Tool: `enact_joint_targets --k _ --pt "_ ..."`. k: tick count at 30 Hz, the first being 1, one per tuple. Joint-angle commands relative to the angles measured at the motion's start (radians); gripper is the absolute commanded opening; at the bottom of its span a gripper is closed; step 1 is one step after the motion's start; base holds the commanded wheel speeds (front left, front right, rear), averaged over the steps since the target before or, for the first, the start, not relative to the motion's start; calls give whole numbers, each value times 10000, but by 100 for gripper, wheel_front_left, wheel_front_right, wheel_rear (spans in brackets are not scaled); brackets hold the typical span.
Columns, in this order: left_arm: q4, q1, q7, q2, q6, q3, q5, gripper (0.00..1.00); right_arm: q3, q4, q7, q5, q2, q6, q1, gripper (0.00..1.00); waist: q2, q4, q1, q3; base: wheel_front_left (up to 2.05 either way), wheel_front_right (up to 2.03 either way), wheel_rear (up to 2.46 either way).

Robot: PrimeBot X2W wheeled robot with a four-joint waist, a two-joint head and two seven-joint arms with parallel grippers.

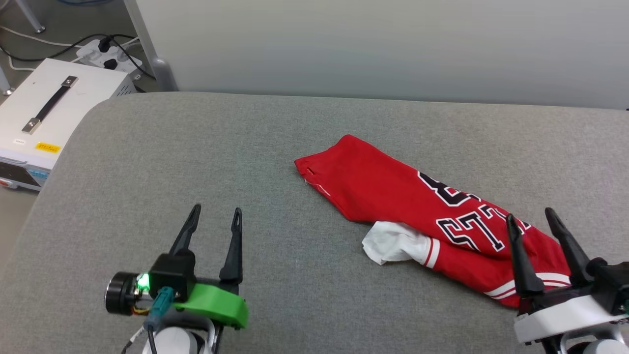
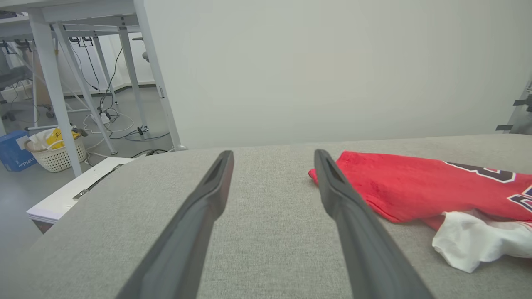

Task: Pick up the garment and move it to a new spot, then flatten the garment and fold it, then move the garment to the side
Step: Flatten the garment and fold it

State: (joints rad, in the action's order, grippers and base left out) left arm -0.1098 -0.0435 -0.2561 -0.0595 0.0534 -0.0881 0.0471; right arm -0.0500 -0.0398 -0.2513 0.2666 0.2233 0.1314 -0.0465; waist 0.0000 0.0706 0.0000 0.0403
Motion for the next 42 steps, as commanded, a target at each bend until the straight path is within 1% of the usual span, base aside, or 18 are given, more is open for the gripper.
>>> enact_joint_targets --k 1,5,9,12,15,17,19,23,26,31,33,37,42 --pt "68 -405 -57 -98 142 -45 -95 100 -73 30 -83 -141 -167 -7 -150 100 0 -39 0 103 0 0 0" --pt "20 -1343 -57 -387 522 -453 -84 100 -237 58 -99 -415 -514 -7 -119 100 0 -142 0 306 0 0 0" --pt "-493 -2607 -57 -1019 742 -1368 139 100 -342 -21 -102 -553 -640 -7 16 100 0 -358 0 576 0 0 0" --pt "-946 -3857 36 -1703 765 -2792 920 100 -382 -79 -103 -598 -686 -7 188 100 0 -595 0 777 0 0 0" --pt "-1109 -5101 578 -2428 768 -4270 2021 100 -400 -120 -103 -638 -729 -7 312 100 0 -809 0 962 0 0 0" --pt "-1154 -6000 1214 -2864 770 -5351 3049 100 -400 -138 -103 -669 -772 -7 373 100 0 -962 0 1129 0 0 0" --pt "-1145 -6820 1779 -3231 770 -6280 3808 100 -415 -154 -103 -713 -795 -7 431 100 0 -1086 0 1297 0 0 0" --pt "-1166 -8223 3238 -3705 771 -8044 5388 100 -442 -205 -104 -770 -832 -7 620 100 0 -1361 0 1679 0 0 0" --pt "-1129 -9087 4237 -3894 771 -9135 6499 100 -438 -249 -104 -786 -857 -7 798 100 0 -1559 0 1951 0 0 0" --pt "-1052 -10252 6332 -4102 772 -11045 8219 100 -513 -285 -104 -816 -887 -7 1069 100 0 -1849 0 2388 0 0 0" --pt "-942 -10571 7079 -4168 772 -11560 8656 100 -548 -292 -104 -827 -905 -7 1171 100 0 -1963 0 2566 0 0 0" --pt "-599 -10749 8291 -4249 772 -11889 9015 100 -604 -317 -104 -835 -985 -7 1391 100 0 -2192 0 2924 0 0 0" --pt "102 -10029 10115 -4354 772 -11916 8562 100 -697 -353 -104 -829 -1096 -7 1678 100 0 -2434 0 3371 0 0 0"
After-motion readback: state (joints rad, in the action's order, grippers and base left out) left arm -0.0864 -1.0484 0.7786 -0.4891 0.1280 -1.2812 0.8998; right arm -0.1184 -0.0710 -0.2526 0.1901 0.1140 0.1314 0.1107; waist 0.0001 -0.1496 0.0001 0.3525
